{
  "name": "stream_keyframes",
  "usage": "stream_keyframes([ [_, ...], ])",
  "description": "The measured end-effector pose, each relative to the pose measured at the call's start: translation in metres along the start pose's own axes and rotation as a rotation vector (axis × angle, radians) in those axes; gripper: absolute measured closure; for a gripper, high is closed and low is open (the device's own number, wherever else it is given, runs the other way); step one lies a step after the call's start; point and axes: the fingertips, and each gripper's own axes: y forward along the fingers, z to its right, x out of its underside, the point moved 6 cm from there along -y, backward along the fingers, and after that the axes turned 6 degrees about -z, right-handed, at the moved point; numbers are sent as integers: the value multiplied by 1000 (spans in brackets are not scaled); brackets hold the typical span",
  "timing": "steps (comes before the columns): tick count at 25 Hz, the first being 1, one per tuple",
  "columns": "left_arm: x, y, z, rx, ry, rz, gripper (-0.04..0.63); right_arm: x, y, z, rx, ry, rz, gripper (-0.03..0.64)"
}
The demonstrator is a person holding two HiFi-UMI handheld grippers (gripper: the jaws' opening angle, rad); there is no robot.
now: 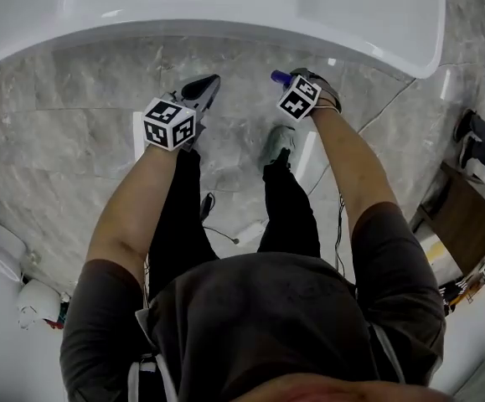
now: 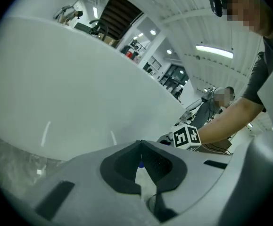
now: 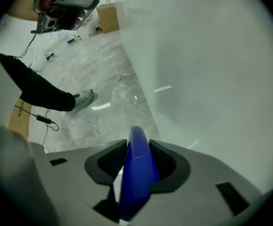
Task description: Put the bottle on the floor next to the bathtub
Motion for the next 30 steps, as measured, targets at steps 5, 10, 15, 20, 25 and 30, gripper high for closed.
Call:
stream_keyframes([
  [5,54,41,-54,-4,-11,-11,589,-7,103,14,35,-31,-36,479],
  [10,88,67,-82,-9,-31,0,589,-20,169,24,67,-93,-69,479],
  [15,103,82,-90,-15,-59,33,589,-29,212,27,93,-161,-116,477],
  [20,109,83,-90,-31,-76,52,589,-35,227,26,136,-225,-160,475],
  [25,109,87,-89,-42,-91,57,589,-41,234,23,148,-236,-157,468],
  [30,109,86,-79,-44,-118,56,589,-48,217,26,151,-215,-92,376],
])
